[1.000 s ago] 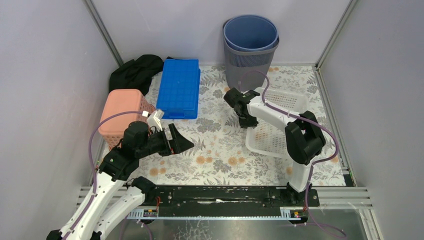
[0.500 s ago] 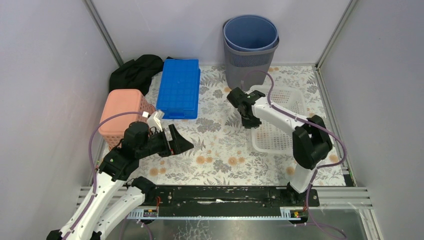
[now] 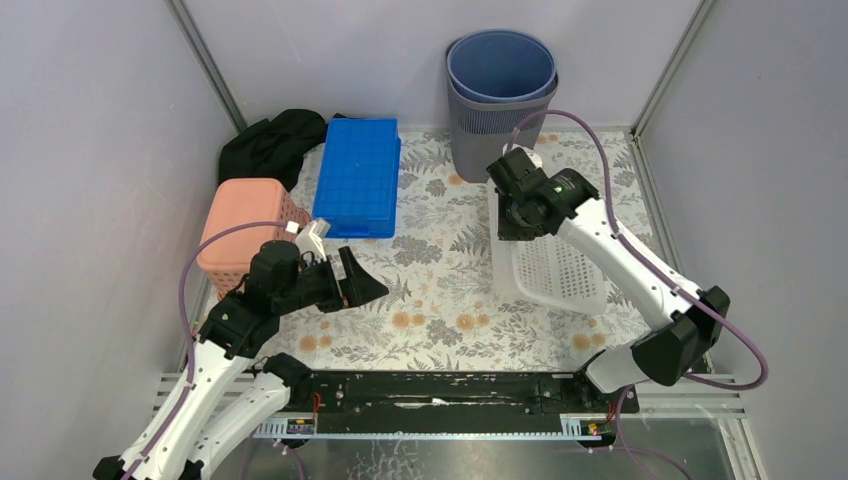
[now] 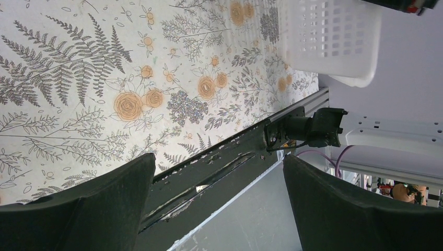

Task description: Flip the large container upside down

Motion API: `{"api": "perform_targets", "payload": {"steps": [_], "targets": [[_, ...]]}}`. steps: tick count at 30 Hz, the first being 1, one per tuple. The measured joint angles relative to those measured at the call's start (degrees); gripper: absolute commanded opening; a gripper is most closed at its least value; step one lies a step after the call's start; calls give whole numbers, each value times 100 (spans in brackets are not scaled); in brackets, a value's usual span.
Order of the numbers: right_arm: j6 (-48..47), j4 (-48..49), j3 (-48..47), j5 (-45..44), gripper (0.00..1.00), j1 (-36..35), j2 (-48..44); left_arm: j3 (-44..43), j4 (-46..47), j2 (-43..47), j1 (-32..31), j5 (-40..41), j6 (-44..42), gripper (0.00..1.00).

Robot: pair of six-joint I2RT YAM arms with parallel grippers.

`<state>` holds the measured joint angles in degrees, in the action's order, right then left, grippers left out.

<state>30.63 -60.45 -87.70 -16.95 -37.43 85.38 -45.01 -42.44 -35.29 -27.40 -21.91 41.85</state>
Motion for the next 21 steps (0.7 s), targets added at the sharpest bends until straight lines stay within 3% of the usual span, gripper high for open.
{"api": "perform_targets", "payload": {"steps": [10,21], "targets": [[24,-4,-214,966,0,0,-533,-22,0,-17,0,2,0,100],[273,603,-223,2020,0,44,-769,-28,0,-4,0,2,2,100]]}}
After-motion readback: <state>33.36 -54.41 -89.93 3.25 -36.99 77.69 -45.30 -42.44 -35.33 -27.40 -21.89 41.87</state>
